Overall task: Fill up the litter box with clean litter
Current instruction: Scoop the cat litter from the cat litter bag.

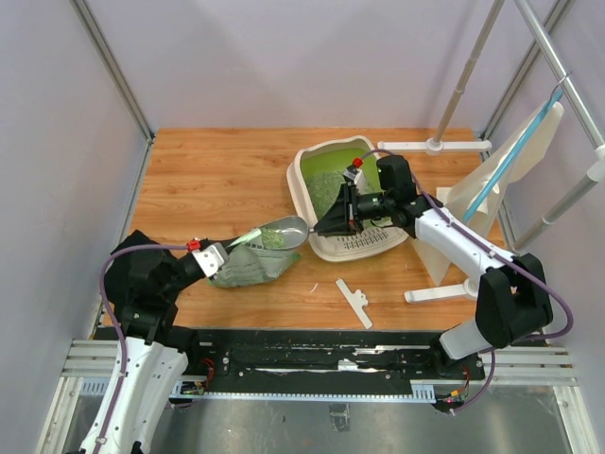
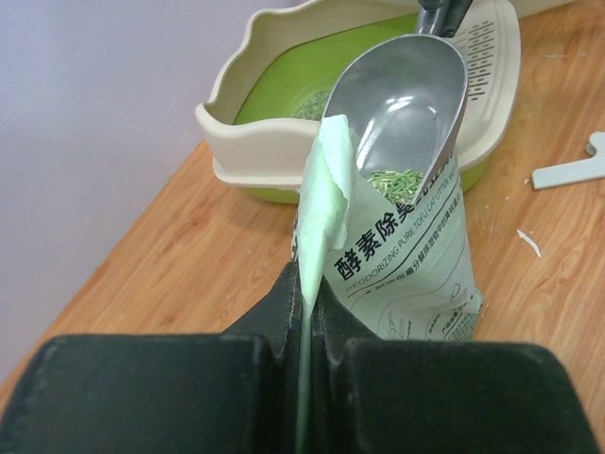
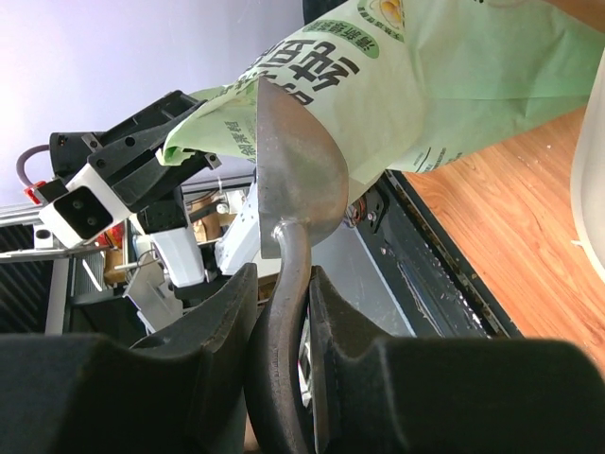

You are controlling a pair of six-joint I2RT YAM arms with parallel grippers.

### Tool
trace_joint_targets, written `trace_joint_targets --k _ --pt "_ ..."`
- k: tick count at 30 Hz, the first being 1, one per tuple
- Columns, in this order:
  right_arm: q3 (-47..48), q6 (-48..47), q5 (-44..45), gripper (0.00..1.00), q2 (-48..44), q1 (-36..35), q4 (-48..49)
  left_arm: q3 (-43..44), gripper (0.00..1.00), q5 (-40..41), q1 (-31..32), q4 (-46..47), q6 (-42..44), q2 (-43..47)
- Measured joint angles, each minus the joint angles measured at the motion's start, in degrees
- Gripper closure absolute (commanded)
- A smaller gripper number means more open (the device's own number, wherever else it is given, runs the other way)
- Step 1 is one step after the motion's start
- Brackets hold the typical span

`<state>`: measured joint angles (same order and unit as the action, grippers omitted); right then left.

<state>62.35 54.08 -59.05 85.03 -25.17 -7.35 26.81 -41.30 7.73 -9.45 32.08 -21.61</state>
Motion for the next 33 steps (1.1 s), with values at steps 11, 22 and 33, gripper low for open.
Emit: trace_joint_targets --k 11,22,33 --pt "-4.39 6.16 0.52 0.99 -0.61 -1.55 8.2 0.28 0.99 -0.33 -0.02 -0.42 0.02 -0.24" --pt "-5.44 9.09 1.53 0.99 -1.29 -2.54 10.58 0.39 0.99 -0.81 0.28 -0.87 -0.61 0.35" --pt "-3.69 9.64 3.19 0.99 -1.2 -3.54 9.46 0.57 0.99 0.0 0.09 -0.81 -1.27 0.42"
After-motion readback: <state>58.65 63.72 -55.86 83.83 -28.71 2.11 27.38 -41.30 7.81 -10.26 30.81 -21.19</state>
